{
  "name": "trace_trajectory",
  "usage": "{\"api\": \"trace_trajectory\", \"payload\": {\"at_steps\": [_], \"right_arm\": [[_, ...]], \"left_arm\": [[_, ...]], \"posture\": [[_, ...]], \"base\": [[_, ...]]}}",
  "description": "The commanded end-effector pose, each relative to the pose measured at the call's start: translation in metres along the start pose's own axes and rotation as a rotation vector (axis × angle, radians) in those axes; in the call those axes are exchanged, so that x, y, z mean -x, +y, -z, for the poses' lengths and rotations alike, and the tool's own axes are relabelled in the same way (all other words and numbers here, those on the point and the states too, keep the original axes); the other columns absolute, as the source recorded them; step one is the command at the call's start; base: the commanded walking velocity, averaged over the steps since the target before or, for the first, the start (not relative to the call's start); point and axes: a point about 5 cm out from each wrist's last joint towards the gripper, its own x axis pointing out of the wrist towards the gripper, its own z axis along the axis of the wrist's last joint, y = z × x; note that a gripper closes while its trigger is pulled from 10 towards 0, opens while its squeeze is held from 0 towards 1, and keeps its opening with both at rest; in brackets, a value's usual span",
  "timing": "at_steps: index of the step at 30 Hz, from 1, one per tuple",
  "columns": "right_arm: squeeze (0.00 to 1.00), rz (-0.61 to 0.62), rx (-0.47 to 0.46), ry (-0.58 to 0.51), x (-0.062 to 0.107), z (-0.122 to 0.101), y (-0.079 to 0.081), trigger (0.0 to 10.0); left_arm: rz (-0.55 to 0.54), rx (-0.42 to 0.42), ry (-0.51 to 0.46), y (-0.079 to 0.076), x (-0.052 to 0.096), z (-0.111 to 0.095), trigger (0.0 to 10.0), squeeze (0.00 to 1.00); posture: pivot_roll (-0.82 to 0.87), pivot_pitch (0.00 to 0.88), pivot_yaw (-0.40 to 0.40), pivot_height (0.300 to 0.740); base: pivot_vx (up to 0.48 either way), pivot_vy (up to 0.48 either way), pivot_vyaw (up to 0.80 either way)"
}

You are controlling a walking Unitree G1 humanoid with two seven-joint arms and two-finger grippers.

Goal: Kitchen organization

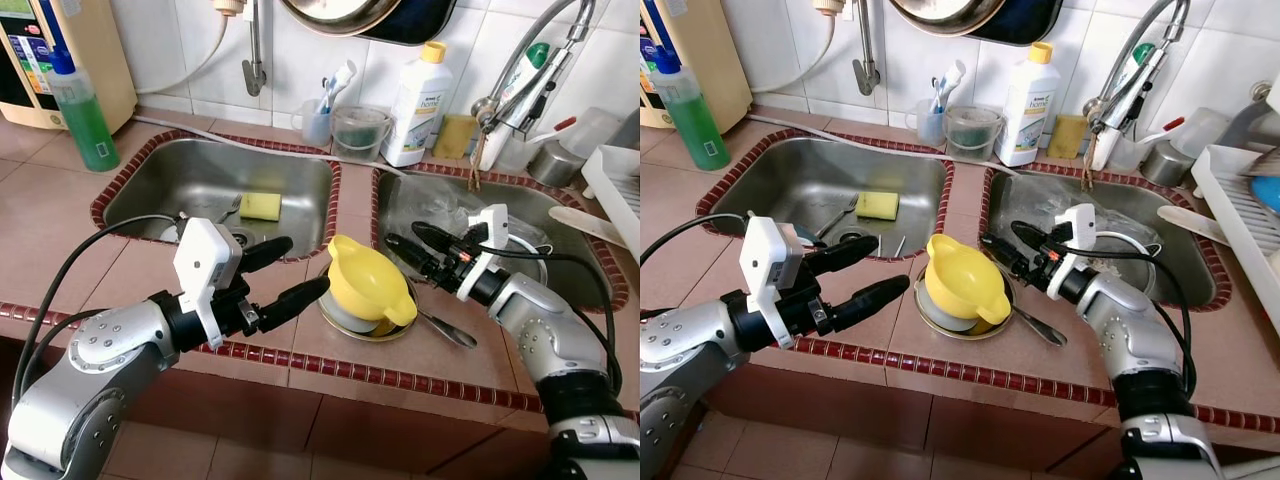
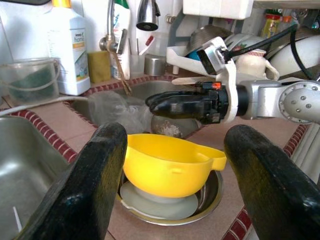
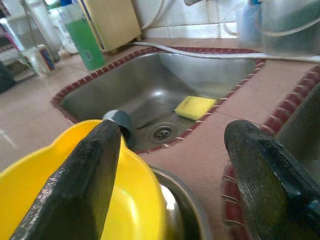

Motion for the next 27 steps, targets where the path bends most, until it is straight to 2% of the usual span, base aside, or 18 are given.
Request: {"api": "trace_trajectory", "payload": {"at_steps": [1, 2, 4, 5, 8, 9, 10, 12, 13, 14, 16, 17, 18, 19, 20, 21, 27], "right_arm": [[0.00, -0.015, -0.002, -0.003, -0.001, -0.001, -0.001, 0.2], [0.00, -0.018, -0.007, -0.003, -0.003, 0.001, -0.001, 1.0], [0.00, -0.034, -0.017, 0.006, -0.004, 0.005, 0.000, 0.9], [0.00, -0.044, -0.033, 0.016, -0.004, 0.009, 0.000, 2.0], [0.00, -0.047, -0.050, 0.040, -0.001, 0.015, -0.001, 1.8], [0.00, -0.044, -0.049, 0.043, -0.001, 0.016, -0.001, 2.6], [0.00, -0.046, -0.060, 0.047, 0.000, 0.018, -0.002, 4.6], [0.00, -0.053, -0.075, 0.056, 0.001, 0.021, -0.002, 5.3], [0.00, -0.055, -0.084, 0.062, 0.002, 0.023, -0.002, 7.5], [0.00, -0.055, -0.088, 0.066, 0.003, 0.024, -0.002, 7.5], [0.00, -0.053, -0.096, 0.090, 0.007, 0.029, -0.004, 9.2], [0.00, -0.051, -0.097, 0.098, 0.008, 0.030, -0.004, 9.2], [0.00, -0.055, -0.103, 0.107, 0.011, 0.032, -0.005, 9.8], [0.00, -0.055, -0.103, 0.107, 0.011, 0.032, -0.005, 9.8], [0.00, -0.060, -0.108, 0.116, 0.013, 0.033, -0.005, 9.3], [0.00, -0.060, -0.106, 0.126, 0.014, 0.035, -0.006, 10.0], [0.00, -0.082, -0.120, 0.178, 0.022, 0.040, -0.007, 10.0]], "left_arm": [[0.007, -0.018, -0.012, -0.002, 0.000, -0.006, 10.0, 0.00], [0.004, -0.016, -0.013, -0.002, 0.000, -0.006, 10.0, 0.00], [0.000, -0.017, -0.014, -0.002, 0.001, -0.007, 10.0, 0.00], [-0.003, -0.017, -0.013, -0.002, 0.002, -0.007, 10.0, 0.00], [-0.006, -0.015, -0.013, -0.002, 0.002, -0.007, 10.0, 0.00], [-0.007, -0.014, -0.013, -0.002, 0.002, -0.007, 10.0, 0.00], [-0.008, -0.014, -0.013, -0.003, 0.002, -0.007, 10.0, 0.00], [-0.010, -0.014, -0.012, -0.002, 0.002, -0.007, 10.0, 0.00], [-0.012, -0.014, -0.012, -0.002, 0.003, -0.007, 10.0, 0.00], [-0.012, -0.014, -0.013, -0.002, 0.003, -0.007, 10.0, 0.00], [-0.015, -0.016, -0.012, -0.002, 0.003, -0.007, 10.0, 0.00], [-0.015, -0.015, -0.013, -0.002, 0.003, -0.008, 10.0, 0.00], [-0.015, -0.014, -0.014, -0.002, 0.003, -0.008, 10.0, 0.00], [-0.015, -0.014, -0.014, -0.002, 0.003, -0.008, 10.0, 0.00], [-0.016, -0.015, -0.014, -0.001, 0.003, -0.008, 10.0, 0.00], [-0.018, -0.015, -0.014, -0.001, 0.003, -0.008, 10.0, 0.00], [-0.019, -0.017, -0.017, -0.001, 0.003, -0.009, 10.0, 0.00]], "posture": [[-0.08, 0.076, -0.081, 0.740], [-0.08, 0.076, -0.081, 0.740], [-0.08, 0.081, -0.084, 0.740], [-0.07, 0.083, -0.085, 0.740], [-0.07, 0.086, -0.085, 0.740], [-0.07, 0.086, -0.085, 0.740], [-0.07, 0.086, -0.085, 0.740], [-0.07, 0.086, -0.085, 0.740], [-0.07, 0.086, -0.085, 0.740], [-0.07, 0.086, -0.085, 0.740], [-0.07, 0.086, -0.085, 0.740], [-0.07, 0.094, -0.085, 0.740], [-0.07, 0.094, -0.085, 0.740], [-0.07, 0.094, -0.085, 0.740], [-0.07, 0.095, -0.083, 0.740], [-0.07, 0.095, -0.083, 0.740], [-0.07, 0.096, -0.083, 0.740]], "base": [[0.000, 0.000, 0.00], [0.000, 0.000, 0.00], [0.000, 0.000, 0.00], [0.000, 0.000, 0.00], [0.000, 0.000, 0.00], [0.000, 0.000, 0.00], [0.000, 0.000, 0.00], [0.000, 0.000, 0.00], [0.000, 0.000, 0.00], [0.000, 0.000, 0.00], [0.000, 0.000, 0.00], [0.000, 0.000, 0.00], [0.000, 0.000, 0.00], [0.000, 0.000, 0.00], [0.000, 0.000, 0.00], [0.000, 0.000, 0.00], [0.000, 0.000, 0.00]]}}
